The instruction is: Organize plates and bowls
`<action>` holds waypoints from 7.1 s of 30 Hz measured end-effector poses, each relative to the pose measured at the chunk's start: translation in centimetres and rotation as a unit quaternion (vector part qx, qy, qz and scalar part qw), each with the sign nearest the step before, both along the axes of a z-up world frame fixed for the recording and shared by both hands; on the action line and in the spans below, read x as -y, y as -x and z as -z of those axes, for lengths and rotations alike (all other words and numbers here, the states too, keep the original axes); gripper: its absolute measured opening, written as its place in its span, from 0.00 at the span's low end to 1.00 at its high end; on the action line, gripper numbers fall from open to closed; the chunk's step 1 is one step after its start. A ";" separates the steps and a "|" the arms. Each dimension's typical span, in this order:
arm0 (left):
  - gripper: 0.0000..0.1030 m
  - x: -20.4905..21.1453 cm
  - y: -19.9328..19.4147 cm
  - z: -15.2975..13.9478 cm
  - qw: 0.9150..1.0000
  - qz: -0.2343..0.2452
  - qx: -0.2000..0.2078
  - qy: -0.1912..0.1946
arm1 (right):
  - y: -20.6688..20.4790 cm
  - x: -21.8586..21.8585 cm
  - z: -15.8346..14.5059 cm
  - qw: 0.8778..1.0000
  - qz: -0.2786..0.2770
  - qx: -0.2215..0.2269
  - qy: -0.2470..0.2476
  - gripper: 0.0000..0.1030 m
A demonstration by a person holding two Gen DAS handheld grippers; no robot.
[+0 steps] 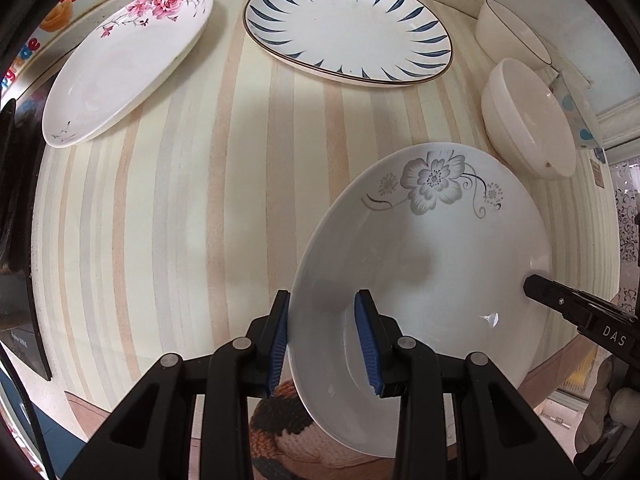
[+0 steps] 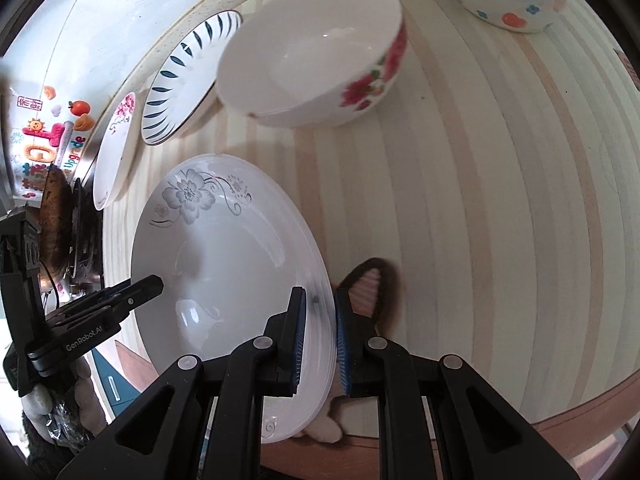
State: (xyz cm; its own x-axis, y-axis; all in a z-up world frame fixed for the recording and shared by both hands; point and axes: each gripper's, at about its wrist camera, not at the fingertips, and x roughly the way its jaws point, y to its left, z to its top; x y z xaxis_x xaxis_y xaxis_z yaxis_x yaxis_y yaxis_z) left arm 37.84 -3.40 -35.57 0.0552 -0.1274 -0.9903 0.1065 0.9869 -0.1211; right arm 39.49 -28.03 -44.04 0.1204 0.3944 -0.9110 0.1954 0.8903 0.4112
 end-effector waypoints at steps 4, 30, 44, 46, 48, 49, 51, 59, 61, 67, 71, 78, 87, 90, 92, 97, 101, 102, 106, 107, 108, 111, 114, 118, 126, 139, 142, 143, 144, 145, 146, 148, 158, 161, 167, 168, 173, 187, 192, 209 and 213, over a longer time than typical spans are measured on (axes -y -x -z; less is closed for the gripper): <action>0.29 0.5 -0.1 0.2 1.000 -0.006 0.002 -0.010 | -0.3 0.3 0.4 1.000 -0.004 -0.002 -0.002 0.15; 0.30 -17.0 -5.7 -4.4 0.966 -0.248 0.070 -0.009 | -11.3 -10.2 -13.9 0.986 -0.097 0.128 -0.046 0.46; 0.30 -21.8 -10.7 0.1 0.956 -0.287 0.051 -0.016 | -30.7 -26.1 -2.9 0.976 -0.178 0.128 0.015 0.43; 0.29 -22.0 -10.9 0.4 0.957 -0.285 0.053 -0.012 | -31.6 -26.7 -1.7 0.976 -0.182 0.121 0.016 0.39; 0.29 -22.1 -11.0 0.5 0.958 -0.281 0.056 -0.007 | -32.2 -27.0 -0.5 0.976 -0.186 0.112 0.008 0.31; 0.29 -22.1 -11.0 0.4 0.959 -0.278 0.060 -0.005 | -32.5 -27.3 0.0 0.976 -0.188 0.107 0.009 0.25; 0.27 -22.0 -11.4 0.6 0.960 -0.273 0.067 -0.007 | -32.7 -27.6 0.6 0.976 -0.190 0.109 -0.013 0.18; 0.27 -22.1 -10.7 0.1 0.959 -0.274 0.077 -0.004 | -32.2 -27.4 0.2 0.974 -0.193 0.122 -0.015 0.16; 0.27 -21.8 -10.3 -0.4 0.959 -0.271 0.082 -0.007 | -32.0 -27.2 0.0 0.972 -0.195 0.127 -0.015 0.16; 0.27 -21.4 -9.2 -1.9 0.961 -0.263 0.091 0.001 | -30.9 -26.9 -1.2 0.970 -0.198 0.139 -0.023 0.16; 0.27 -21.2 -8.6 -2.8 0.962 -0.257 0.093 0.008 | -29.8 -26.0 -2.4 0.969 -0.198 0.144 -0.027 0.16; 0.27 -19.3 -7.4 -4.8 0.965 -0.242 0.101 0.022 | -27.4 -23.2 -4.5 0.972 -0.182 0.144 -0.044 0.16; 0.27 -15.3 -4.6 -9.2 0.973 -0.191 0.123 0.032 | -20.8 -17.2 -8.1 0.975 -0.140 0.155 -0.070 0.16; 0.27 -13.5 -3.5 -10.4 0.977 -0.168 0.128 0.033 | -18.0 -14.9 -9.2 0.977 -0.128 0.157 -0.073 0.16; 0.27 -12.0 -2.7 -10.9 0.979 -0.152 0.131 0.032 | -16.0 -13.3 -9.8 0.978 -0.120 0.157 -0.071 0.16; 0.27 -8.7 -1.0 -11.0 0.985 -0.115 0.123 0.040 | -11.1 -9.1 -10.9 0.981 -0.089 0.157 -0.074 0.16; 0.27 -6.1 0.1 -10.1 0.989 -0.086 0.108 0.045 | -7.4 -5.8 -11.0 0.983 -0.063 0.155 -0.076 0.16; 0.27 -5.4 0.4 -9.7 0.991 -0.078 0.102 0.046 | -6.4 -5.0 -11.0 0.983 -0.056 0.155 -0.076 0.16; 0.27 -3.2 1.6 -8.5 0.994 -0.057 0.085 0.045 | -3.1 -2.4 -9.9 0.986 -0.027 0.146 -0.072 0.16; 0.27 -2.7 2.0 -8.4 0.994 -0.053 0.081 0.044 | -2.4 -1.8 -9.5 0.987 -0.021 0.141 -0.073 0.16; 0.27 -2.3 2.2 -8.0 0.995 -0.048 0.077 0.044 | -1.8 -1.3 -9.1 0.988 -0.014 0.137 -0.074 0.16; 0.27 -1.1 2.5 -6.9 0.997 -0.033 0.063 0.038 | -0.1 -0.1 -7.9 0.990 -0.004 0.125 -0.071 0.16; 0.27 0.0 2.9 -5.8 0.998 -0.020 0.052 0.031 | 1.3 0.9 -6.6 0.991 0.005 0.112 -0.068 0.16; 0.27 0.8 3.2 -4.4 0.999 -0.012 0.039 0.022 | 2.6 1.8 -4.9 0.993 0.012 0.099 -0.064 0.16; 0.27 2.4 3.2 -3.2 0.999 0.010 0.032 -0.003 | 3.2 2.3 -3.0 0.995 0.012 0.081 -0.058 0.16; 0.27 4.7 2.6 -1.7 0.999 0.022 0.021 -0.019 | 3.4 2.8 -2.1 0.996 0.012 0.068 -0.055 0.16; 0.27 5.0 2.5 -1.4 0.999 0.026 0.019 -0.022 | 3.3 3.0 -2.1 0.996 0.014 0.064 -0.053 0.16; 0.27 5.1 2.4 -1.2 0.999 0.027 0.017 -0.021 | 3.2 3.0 -2.2 0.997 0.012 0.061 -0.052 0.16; 0.27 5.1 2.3 -1.1 0.999 0.027 0.015 -0.019 | 3.1 3.0 -2.2 0.997 0.012 0.058 -0.052 0.16; 0.27 5.1 2.3 -1.0 0.999 0.028 0.013 -0.019 | 3.0 3.0 -2.2 0.997 0.010 0.053 -0.052 0.16; 0.27 5.2 2.2 -1.0 0.999 0.030 0.011 -0.021 | 2.9 3.0 -2.2 0.997 0.006 0.049 -0.051 0.17; 0.27 5.3 2.1 -1.0 0.999 0.032 0.010 -0.024 | 2.7 2.9 -2.4 0.998 0.005 0.044 -0.053 0.18; 0.27 2.8 -0.5 -5.3 1.000 -0.004 0.022 0.004 | 1.7 3.9 -5.1 0.998 0.000 0.029 -0.060 0.18; 0.28 2.0 -3.2 -7.5 0.999 -0.021 0.035 0.023 | 0.1 3.9 -8.9 0.997 -0.008 0.057 -0.059 0.19; 0.28 0.5 -11.6 -8.3 0.998 -0.045 0.044 0.008 | -8.3 1.3 -13.9 0.994 -0.052 0.084 -0.045 0.30; 0.28 0.0 -12.9 -7.9 0.998 -0.047 0.040 0.006 | -10.5 0.8 -13.9 0.994 -0.057 0.085 -0.029 0.30; 0.28 -1.0 -18.1 -4.6 0.999 -0.046 0.012 -0.018 | -18.6 -1.0 -10.7 0.996 -0.069 0.050 0.005 0.30; 0.26 -1.3 -22.3 3.4 0.998 -0.035 -0.057 0.003 | -25.8 -2.9 -1.3 0.996 -0.074 -0.028 0.032 0.30; 0.20 -1.7 -22.2 3.6 0.998 -0.042 -0.046 0.020 | -25.4 -3.8 -0.8 0.995 -0.092 -0.014 0.036 0.14; 0.20 -5.8 -19.7 3.2 0.995 -0.060 -0.025 0.072 | -25.0 -4.0 0.2 0.997 -0.082 -0.008 0.010 0.09; 0.20 -6.5 -18.8 1.9 0.995 -0.062 -0.018 0.080 | -24.2 -3.2 -0.6 0.997 -0.080 0.004 -0.005 0.09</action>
State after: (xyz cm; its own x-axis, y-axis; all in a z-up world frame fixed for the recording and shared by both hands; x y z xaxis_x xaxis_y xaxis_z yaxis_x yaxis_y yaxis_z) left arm 56.68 3.12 -37.52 0.0454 -0.2780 -0.9595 -0.0222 0.9600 -0.2792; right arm 63.67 -24.86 -43.42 0.0636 0.4178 -0.9063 0.0481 0.9058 0.4209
